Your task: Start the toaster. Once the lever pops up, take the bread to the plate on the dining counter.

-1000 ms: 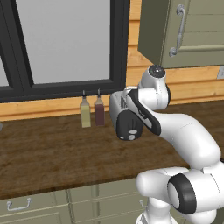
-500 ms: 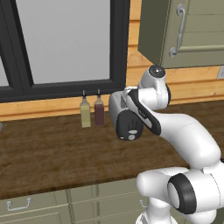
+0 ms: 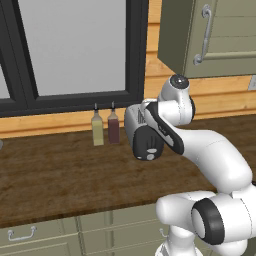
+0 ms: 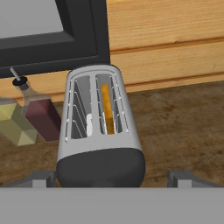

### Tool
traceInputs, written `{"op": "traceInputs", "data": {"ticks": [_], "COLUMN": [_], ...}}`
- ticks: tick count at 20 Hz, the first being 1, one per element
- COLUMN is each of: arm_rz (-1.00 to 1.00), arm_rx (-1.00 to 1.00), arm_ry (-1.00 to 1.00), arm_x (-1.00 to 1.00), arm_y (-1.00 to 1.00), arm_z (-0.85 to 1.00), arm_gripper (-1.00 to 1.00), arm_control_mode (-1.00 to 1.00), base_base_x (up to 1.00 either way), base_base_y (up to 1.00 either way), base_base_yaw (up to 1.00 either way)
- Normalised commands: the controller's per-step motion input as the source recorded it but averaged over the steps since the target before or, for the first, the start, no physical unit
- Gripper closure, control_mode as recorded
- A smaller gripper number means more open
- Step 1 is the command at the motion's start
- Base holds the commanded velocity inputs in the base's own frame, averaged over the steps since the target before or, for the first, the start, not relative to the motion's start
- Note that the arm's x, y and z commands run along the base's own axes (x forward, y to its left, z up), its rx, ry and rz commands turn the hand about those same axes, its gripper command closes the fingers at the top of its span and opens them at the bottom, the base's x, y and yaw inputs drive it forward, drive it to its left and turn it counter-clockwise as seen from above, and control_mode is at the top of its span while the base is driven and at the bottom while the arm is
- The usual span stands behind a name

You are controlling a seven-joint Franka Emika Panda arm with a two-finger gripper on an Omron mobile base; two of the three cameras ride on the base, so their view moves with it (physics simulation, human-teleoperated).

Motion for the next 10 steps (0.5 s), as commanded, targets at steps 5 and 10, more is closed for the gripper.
{"op": "traceInputs", "data": {"ticks": [5, 10], "arm_rz": [0.00, 0.00], "arm_rx": [0.00, 0.00], "arm_ry": [0.00, 0.00], "arm_x": [0.00, 0.00], "arm_y": [0.00, 0.00], "arm_z": [0.00, 0.00], "arm_gripper": [-1.00, -1.00], "arm_control_mode": [-1.00, -1.00], "base_base_x": [0.00, 0.00], "base_base_y": [0.00, 0.00], "base_base_yaw": [0.00, 0.00]}}
